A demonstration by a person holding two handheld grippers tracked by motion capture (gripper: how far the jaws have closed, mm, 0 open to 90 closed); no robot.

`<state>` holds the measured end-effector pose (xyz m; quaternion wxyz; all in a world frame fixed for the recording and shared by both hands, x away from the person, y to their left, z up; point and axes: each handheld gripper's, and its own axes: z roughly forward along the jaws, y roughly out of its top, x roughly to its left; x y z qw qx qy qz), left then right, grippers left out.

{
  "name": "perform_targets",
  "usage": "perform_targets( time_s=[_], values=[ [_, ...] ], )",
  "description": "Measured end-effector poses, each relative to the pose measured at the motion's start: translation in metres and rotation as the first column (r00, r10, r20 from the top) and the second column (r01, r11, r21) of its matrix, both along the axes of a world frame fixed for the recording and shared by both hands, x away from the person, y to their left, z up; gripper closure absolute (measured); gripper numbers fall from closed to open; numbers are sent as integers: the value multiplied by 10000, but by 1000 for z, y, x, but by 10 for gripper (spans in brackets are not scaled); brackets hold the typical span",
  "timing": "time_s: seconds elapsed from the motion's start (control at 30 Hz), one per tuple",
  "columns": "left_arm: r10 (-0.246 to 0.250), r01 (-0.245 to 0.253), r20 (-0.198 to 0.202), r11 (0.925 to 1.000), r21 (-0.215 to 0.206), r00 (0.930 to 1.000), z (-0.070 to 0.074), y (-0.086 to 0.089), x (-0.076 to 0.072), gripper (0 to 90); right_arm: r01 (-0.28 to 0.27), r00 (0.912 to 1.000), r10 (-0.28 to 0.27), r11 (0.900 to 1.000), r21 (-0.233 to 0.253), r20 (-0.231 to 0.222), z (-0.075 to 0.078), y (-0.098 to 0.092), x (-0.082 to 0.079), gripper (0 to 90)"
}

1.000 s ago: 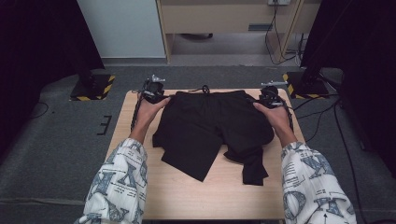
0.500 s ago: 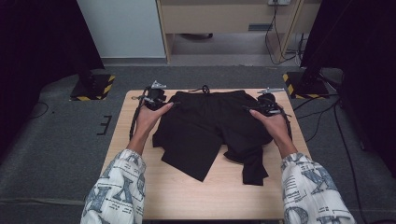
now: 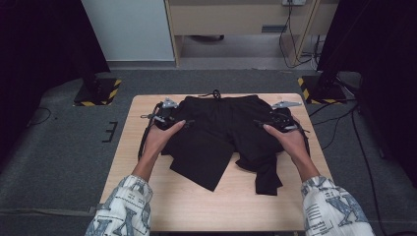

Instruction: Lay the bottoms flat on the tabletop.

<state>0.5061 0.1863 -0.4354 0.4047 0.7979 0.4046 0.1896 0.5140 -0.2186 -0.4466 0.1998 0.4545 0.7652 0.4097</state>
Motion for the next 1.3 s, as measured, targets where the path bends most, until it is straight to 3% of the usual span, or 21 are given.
perform_targets(
  time_s=[0.5, 0.73, 0.9, 1.03, 1.13, 1.2, 1.3],
  values=[
    [-75, 72, 182, 9998, 158, 9998, -30, -1, -61, 103, -120, 9997, 124, 9998, 180, -191, -16, -1, -42, 184],
    [-2, 2, 296, 10000, 14, 9996, -33, 8, -76, 107, -186, 9997, 188, 9998, 123, -174, -20, -2, -52, 303],
    [132, -133, 439, 9999, 18, 9989, -37, 13, -90, 132, -368, 9993, 369, 9993, 94, -40, -20, -4, -63, 459],
    [303, -319, 330, 9983, 488, 9990, -52, 15, -101, 144, -412, 9991, 412, 9991, -25, -99, -26, -6, -77, 569],
    [377, -394, 219, 9956, 856, 9990, -69, 16, -106, 144, -312, 9994, 303, 9985, -450, -190, -38, -8, -90, 646],
    [455, -459, 61, 9954, 838, 9989, -78, 17, -107, 144, -249, 9994, 236, 9982, -537, -252, -48, -10, -96, 650],
    [571, -541, -268, 9935, 1002, 9980, -89, 18, -104, 154, -457, 9985, 438, 9974, -562, -334, -60, -10, -105, 567]
  ],
)
